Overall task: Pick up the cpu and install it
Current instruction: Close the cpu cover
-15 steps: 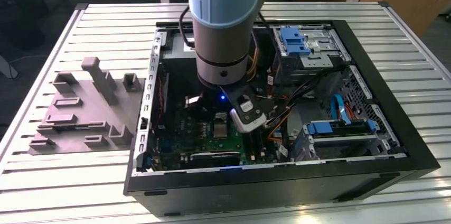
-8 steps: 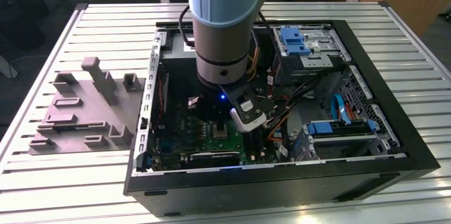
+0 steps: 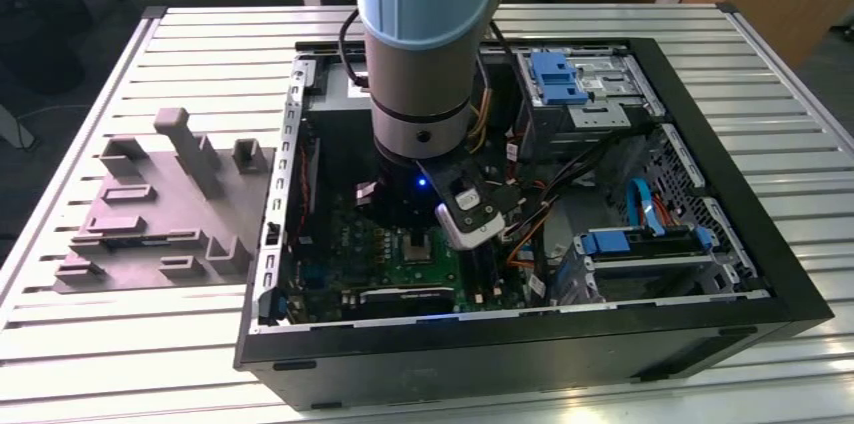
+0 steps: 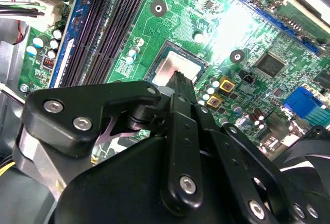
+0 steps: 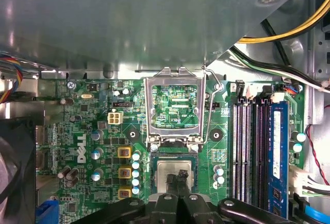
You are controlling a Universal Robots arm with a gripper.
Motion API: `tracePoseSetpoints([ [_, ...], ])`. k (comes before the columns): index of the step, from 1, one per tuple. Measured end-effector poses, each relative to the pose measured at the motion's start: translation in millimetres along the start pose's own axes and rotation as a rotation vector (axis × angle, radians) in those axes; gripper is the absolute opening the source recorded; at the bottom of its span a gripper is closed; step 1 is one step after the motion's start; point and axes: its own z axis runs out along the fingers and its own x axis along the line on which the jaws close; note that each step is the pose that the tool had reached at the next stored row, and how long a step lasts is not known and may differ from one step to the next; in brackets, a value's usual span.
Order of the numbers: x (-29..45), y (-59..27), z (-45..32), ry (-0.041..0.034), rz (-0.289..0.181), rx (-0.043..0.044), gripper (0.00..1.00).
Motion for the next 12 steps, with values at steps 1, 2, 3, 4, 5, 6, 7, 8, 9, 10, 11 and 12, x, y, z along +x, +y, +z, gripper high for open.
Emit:
tracePoseSetpoints([
  [1, 0.0, 0.0, 0.0, 0.0, 0.0, 0.0, 0.11],
  [2, 0.0, 0.0, 0.0, 0.0, 0.0, 0.0, 0.11],
  [3, 0.0, 0.0, -0.1, 0.0, 0.0, 0.0, 0.11],
  [4, 0.0, 0.0, -0.1, 0.0, 0.0, 0.0, 0.11],
  [5, 0.0, 0.0, -0.1, 0.0, 0.0, 0.0, 0.11],
  [6, 0.0, 0.0, -0.1, 0.0, 0.0, 0.0, 0.11],
  [7, 0.0, 0.0, -0.2, 0.0, 0.0, 0.0, 0.11],
  [8, 0.0, 0.0, -0.2, 0.0, 0.0, 0.0, 0.11],
  [9, 0.0, 0.0, -0.2, -0.0001, 0.0, 0.0, 0.11],
  [10, 0.0, 0.0, -0.3, 0.0, 0.0, 0.0, 0.11],
  [11, 0.0, -0.1, -1.1, 0.0003, 0.0, 0.0006, 0.11],
  [12, 0.0, 0.0, -2.3, 0.0002, 0.0, 0.0004, 0.11],
])
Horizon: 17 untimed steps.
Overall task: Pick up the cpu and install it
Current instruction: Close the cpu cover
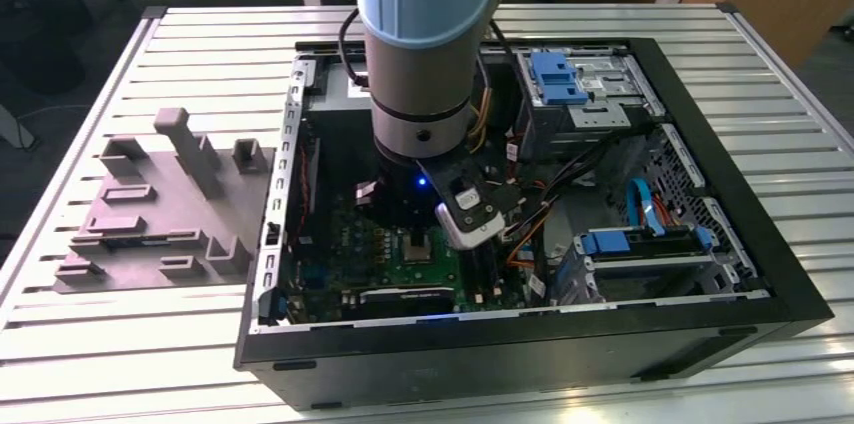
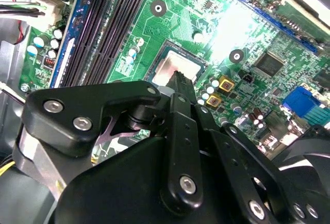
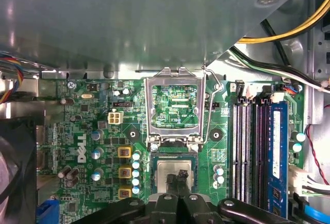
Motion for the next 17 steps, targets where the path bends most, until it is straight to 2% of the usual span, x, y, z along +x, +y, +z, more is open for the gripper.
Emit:
tracePoseSetpoints([
  [2, 0.0, 0.1, -4.3, -0.0001, 0.0, -0.0002, 0.11],
  [4, 0.0, 0.3, -14.0, -0.0001, 0.0, 0.0038, 0.11],
  [10, 0.0, 0.7, -15.0, -0.0025, -0.009, 0.0056, 0.11],
  [17, 0.0, 0.7, -15.0, -0.0019, -0.134, 0.0057, 0.11],
])
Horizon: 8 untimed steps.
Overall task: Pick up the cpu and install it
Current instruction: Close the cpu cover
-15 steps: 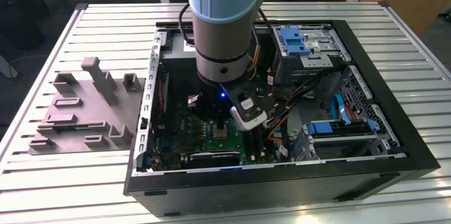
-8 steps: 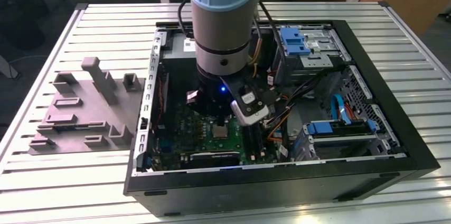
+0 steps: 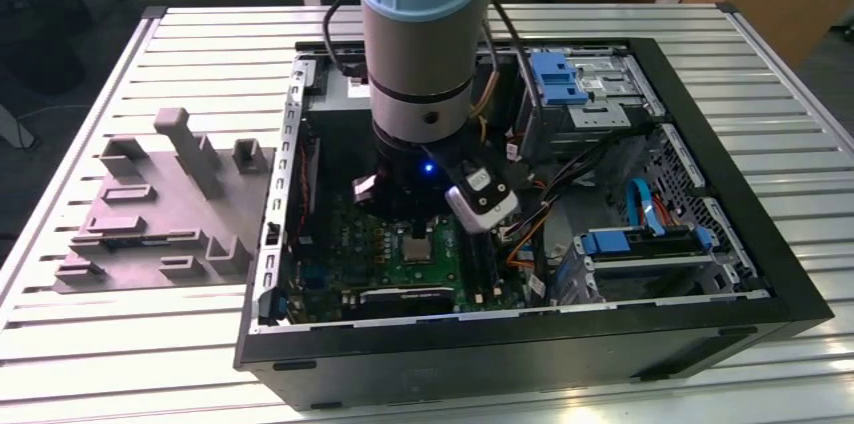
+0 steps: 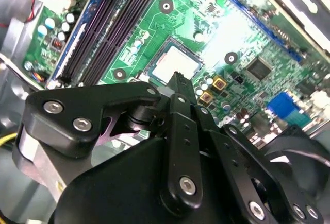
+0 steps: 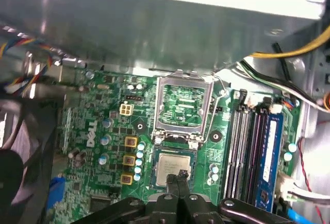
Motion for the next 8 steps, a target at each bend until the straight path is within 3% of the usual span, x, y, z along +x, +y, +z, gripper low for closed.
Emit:
tracePoseSetpoints([
  [4, -0.4, 0.0, 0.2, 0.0001, -0.063, -0.0002, 0.11],
  [8, -3.4, -0.3, 0.2, 0.0001, -0.066, -0.0001, 0.11],
])
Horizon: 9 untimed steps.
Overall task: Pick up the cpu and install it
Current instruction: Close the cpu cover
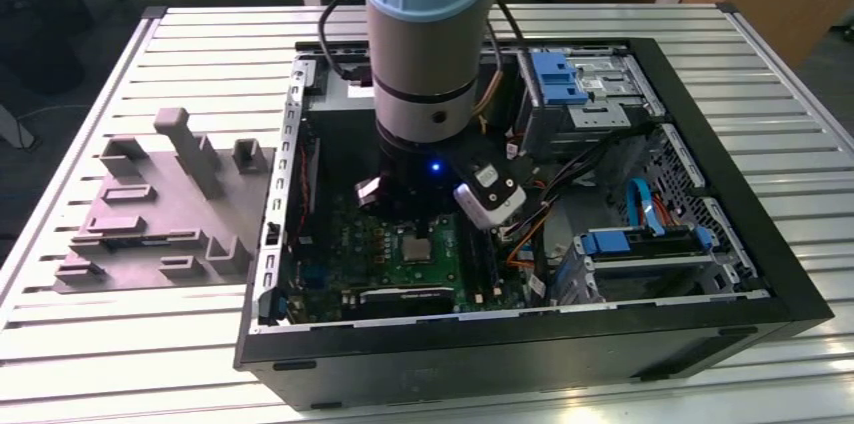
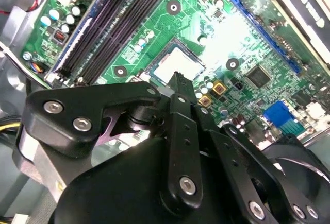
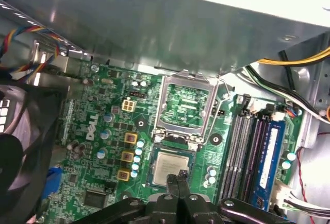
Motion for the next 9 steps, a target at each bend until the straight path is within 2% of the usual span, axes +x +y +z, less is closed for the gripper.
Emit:
tracePoseSetpoints([
  [5, -8.7, -0.3, 0.2, -0.0001, -0.001, -0.0001, 0.11],
  [7, -8.8, -0.3, 0.2, 0.0, -0.007, 0.0, 0.11],
  [9, -8.8, -0.3, 0.2, 0.0, -0.037, 0.0, 0.11],
])
